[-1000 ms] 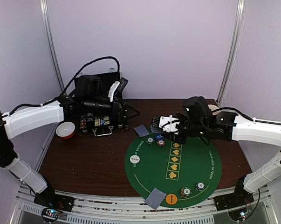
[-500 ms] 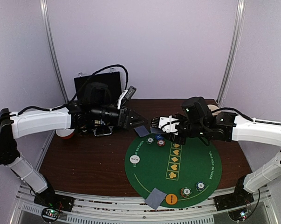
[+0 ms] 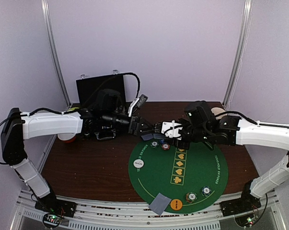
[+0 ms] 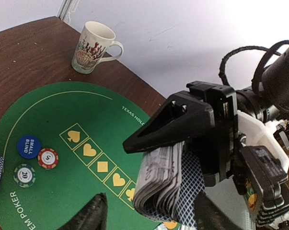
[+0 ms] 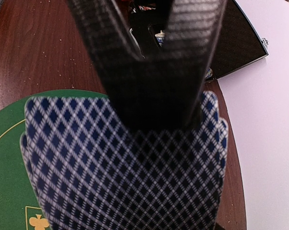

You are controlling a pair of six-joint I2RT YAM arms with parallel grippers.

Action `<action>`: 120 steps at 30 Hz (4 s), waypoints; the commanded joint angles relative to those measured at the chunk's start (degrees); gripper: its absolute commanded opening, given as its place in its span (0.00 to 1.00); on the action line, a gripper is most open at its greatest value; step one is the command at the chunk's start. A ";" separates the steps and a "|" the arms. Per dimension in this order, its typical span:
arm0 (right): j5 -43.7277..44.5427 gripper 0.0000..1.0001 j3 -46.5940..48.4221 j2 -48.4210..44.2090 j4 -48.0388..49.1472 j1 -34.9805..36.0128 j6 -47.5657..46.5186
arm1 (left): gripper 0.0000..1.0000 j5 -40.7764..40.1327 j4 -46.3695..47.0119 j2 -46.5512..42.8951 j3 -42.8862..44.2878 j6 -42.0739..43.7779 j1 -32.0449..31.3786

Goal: Distribute texas hold em gaming equipment
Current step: Pick up the poker card from the face-down deck piles, then distribute the poker card in the big blind area.

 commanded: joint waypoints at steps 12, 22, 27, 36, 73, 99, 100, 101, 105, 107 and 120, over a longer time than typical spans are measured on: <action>0.40 0.44 0.92 -0.09 2.36 0.40 0.49 | 0.23 -7.59 -4.12 -3.33 1.72 3.85 -0.63; 1.16 0.44 0.95 -0.09 1.97 0.42 0.40 | 0.00 -7.37 -5.71 -5.03 1.63 5.04 -0.63; 1.83 0.44 0.68 -0.08 2.01 0.38 0.55 | 0.00 -8.11 -6.75 -6.92 0.66 5.50 -0.63; 4.48 0.44 0.01 -0.21 2.10 0.15 0.80 | 0.00 -14.18 -5.14 -13.48 -2.28 0.52 -0.63; 12.58 0.42 -7.43 -3.54 2.48 1.72 20.13 | 0.00 -87.49 19.13 -11.34 -37.27 -70.94 -49.71; 12.77 0.42 -8.23 -4.14 2.42 2.21 19.25 | 0.08 -83.10 6.48 0.87 -29.37 -95.40 -53.63; 12.72 0.42 -8.02 -4.15 2.25 2.21 19.20 | 0.11 -82.72 6.51 0.86 -29.54 -95.63 -53.60; 12.71 0.42 -7.90 -4.06 2.09 2.18 19.14 | 0.13 -82.29 6.28 0.63 -29.65 -95.83 -53.56; 12.88 0.42 -7.67 -4.04 2.17 2.22 18.73 | 0.28 -80.98 2.96 -0.30 -28.83 -95.93 -53.57; 12.73 0.42 -7.52 -3.98 2.27 2.20 18.83 | 0.33 -79.80 1.37 -0.76 -28.42 -96.70 -53.63; 12.40 0.42 -6.45 -4.56 -0.46 2.22 17.82 | 0.43 -93.44 -6.48 -10.11 -26.41 -80.52 -53.23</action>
